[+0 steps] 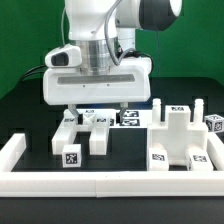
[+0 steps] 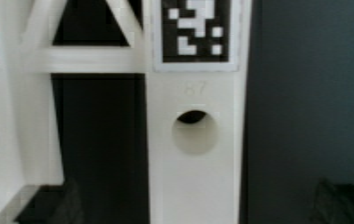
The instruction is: Assemble chair
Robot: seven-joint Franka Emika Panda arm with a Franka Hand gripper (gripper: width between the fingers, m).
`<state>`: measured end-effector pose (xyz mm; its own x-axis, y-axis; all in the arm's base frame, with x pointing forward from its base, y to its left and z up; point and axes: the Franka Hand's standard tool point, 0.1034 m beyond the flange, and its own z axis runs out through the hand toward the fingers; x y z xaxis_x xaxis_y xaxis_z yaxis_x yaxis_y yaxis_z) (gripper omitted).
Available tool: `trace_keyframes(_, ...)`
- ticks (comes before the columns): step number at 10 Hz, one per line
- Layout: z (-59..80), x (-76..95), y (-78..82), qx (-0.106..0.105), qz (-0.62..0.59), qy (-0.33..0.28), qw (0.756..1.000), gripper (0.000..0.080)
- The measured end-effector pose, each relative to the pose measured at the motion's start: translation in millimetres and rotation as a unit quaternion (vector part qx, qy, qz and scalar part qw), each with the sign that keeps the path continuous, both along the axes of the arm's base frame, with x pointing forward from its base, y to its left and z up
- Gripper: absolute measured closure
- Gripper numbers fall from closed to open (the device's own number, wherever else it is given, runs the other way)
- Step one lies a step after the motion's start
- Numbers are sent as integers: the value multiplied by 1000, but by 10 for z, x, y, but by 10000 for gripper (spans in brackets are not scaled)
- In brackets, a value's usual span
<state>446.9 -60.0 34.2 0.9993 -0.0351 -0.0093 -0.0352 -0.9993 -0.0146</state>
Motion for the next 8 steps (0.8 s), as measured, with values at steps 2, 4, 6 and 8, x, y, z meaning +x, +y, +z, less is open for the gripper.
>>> trace_keyframes(2,-72,-86,20,-4,1,5,1000,150)
trace_keyframes(4,-164,-152,-16,-17,4,3,1000,150)
trace_keyframes(6,-219,-190,-45,-19,1,7,1000,150)
trace_keyframes(8,-225,-195,-56,-19,1,8,1000,187)
